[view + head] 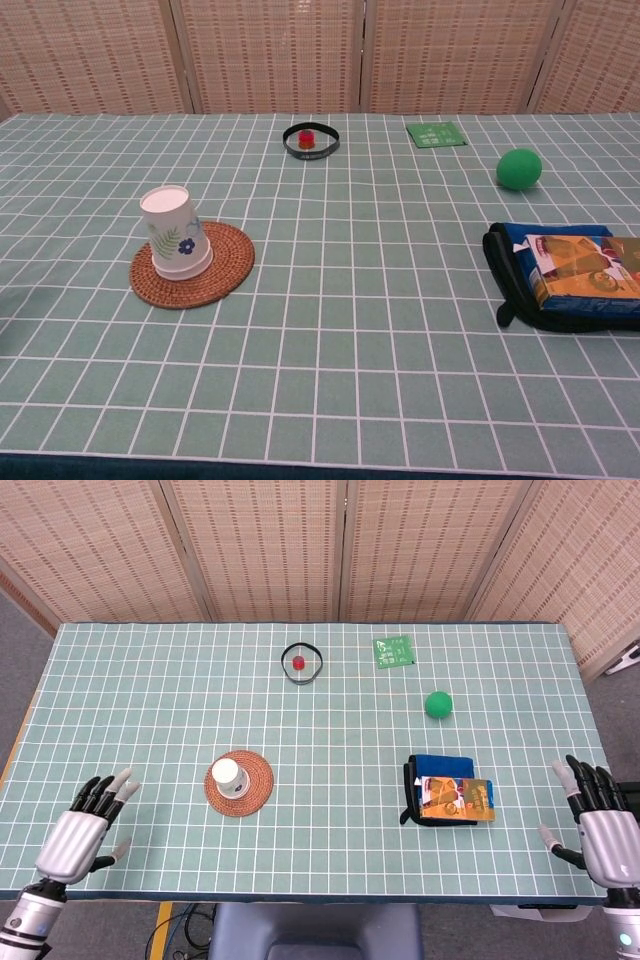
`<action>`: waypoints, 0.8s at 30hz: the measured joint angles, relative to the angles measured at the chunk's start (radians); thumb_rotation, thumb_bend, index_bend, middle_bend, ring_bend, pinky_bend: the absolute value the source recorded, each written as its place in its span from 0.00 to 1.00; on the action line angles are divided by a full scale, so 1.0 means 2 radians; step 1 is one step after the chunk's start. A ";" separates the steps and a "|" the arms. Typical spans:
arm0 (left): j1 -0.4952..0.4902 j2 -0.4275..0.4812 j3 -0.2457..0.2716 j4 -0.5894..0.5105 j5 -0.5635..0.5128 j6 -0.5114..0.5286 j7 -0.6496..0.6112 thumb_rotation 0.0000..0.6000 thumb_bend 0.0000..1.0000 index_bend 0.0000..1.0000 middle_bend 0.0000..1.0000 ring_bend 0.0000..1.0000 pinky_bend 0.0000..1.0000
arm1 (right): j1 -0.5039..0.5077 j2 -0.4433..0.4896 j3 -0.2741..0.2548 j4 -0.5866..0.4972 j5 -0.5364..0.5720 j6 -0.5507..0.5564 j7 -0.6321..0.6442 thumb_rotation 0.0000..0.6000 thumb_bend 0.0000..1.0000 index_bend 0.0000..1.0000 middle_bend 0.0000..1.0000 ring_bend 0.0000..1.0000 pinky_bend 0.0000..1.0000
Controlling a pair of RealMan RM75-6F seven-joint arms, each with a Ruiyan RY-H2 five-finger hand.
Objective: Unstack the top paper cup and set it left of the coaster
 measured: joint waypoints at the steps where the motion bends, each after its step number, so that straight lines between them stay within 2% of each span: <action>1: -0.010 0.006 -0.002 -0.010 -0.003 -0.018 0.001 1.00 0.33 0.00 0.00 0.00 0.00 | 0.001 0.000 0.001 0.000 0.000 -0.001 0.002 1.00 0.25 0.00 0.00 0.00 0.00; 6: -0.058 0.025 -0.015 -0.044 -0.038 -0.102 -0.007 1.00 0.33 0.00 0.00 0.00 0.00 | 0.010 0.001 0.007 0.006 0.002 -0.010 0.022 1.00 0.25 0.00 0.00 0.00 0.00; 10: -0.100 0.033 -0.028 -0.070 -0.094 -0.169 0.004 1.00 0.33 0.03 0.00 0.00 0.00 | 0.014 0.003 0.013 0.015 0.011 -0.015 0.040 1.00 0.25 0.00 0.00 0.00 0.00; 19: -0.190 0.017 -0.060 -0.093 -0.238 -0.228 0.126 1.00 0.33 0.05 0.00 0.00 0.00 | 0.015 0.008 0.017 0.021 0.020 -0.017 0.055 1.00 0.25 0.00 0.00 0.00 0.00; 24: -0.233 -0.001 -0.076 -0.081 -0.275 -0.244 0.144 1.00 0.33 0.07 0.00 0.00 0.00 | 0.014 0.009 0.020 0.024 0.031 -0.019 0.058 1.00 0.25 0.00 0.00 0.00 0.00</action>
